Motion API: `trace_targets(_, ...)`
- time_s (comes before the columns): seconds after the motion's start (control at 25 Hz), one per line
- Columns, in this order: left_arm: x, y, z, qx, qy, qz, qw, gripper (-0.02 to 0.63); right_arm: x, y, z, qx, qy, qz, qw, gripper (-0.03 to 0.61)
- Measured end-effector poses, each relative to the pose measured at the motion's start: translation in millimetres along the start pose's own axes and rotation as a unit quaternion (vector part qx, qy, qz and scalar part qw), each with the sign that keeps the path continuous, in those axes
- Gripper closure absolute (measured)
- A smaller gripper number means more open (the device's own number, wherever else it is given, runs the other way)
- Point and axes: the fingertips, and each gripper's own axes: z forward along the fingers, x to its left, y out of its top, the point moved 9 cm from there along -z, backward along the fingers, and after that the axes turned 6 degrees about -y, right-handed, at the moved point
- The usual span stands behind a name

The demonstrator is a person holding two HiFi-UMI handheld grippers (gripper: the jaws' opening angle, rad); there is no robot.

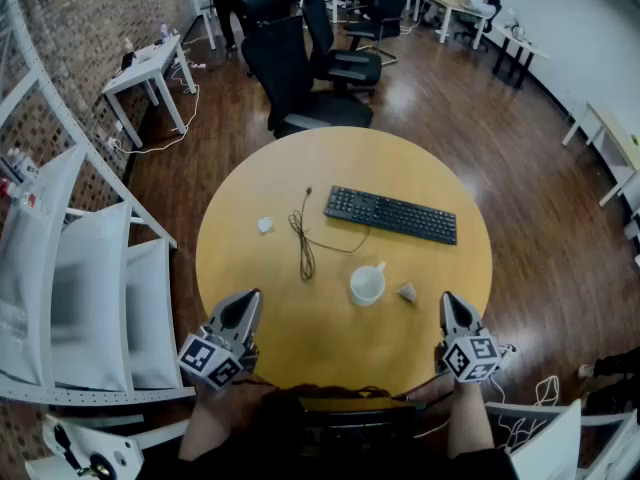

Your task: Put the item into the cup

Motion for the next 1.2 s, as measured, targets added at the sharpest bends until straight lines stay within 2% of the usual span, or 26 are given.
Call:
trace_targets(0.12,1,1,2,0.004,-0.002,0.000,1.0000,0.620,-1,-4,15,0.043,0.002,-0.046,0.998,0.566)
trace_targets(0.28,-2,-1,3,0.010,0.003,-0.006,0.9999,0.620,-6,-28,42,0.118,0.014,-0.076,0.990,0.380)
trace_targets(0.4,-4,-2,0,0.018,0.011,-0.011,0.9997,0.620,-8,-49,64,0.172,0.021,-0.098,0.980,0.354)
trace_targets(0.56,-7,-4,-6,0.032,0.030,-0.014,0.9989,0.620,-14,-77,95,0.225,0.012,-0.132,0.965,0.354)
trace_targets(0.72,-12,-3,-16,0.036,0.051,-0.017,0.9979,0.620,-20,-96,116,0.269,0.012,-0.142,0.953,0.354)
trace_targets(0.96,-16,-3,-31,0.037,0.083,-0.022,0.9956,0.620,-19,-109,138,0.284,0.021,-0.147,0.947,0.354)
trace_targets(1.12,-17,-6,-38,0.046,0.096,-0.020,0.9941,0.620,-15,-114,145,0.294,0.012,-0.153,0.943,0.357)
trace_targets(1.16,-16,-7,-39,0.047,0.096,-0.021,0.9941,0.620,-15,-115,145,0.296,0.009,-0.154,0.943,0.378)
trace_targets(1.2,-14,-8,-39,0.046,0.095,-0.023,0.9942,0.620,-15,-117,146,0.298,0.007,-0.156,0.942,0.443)
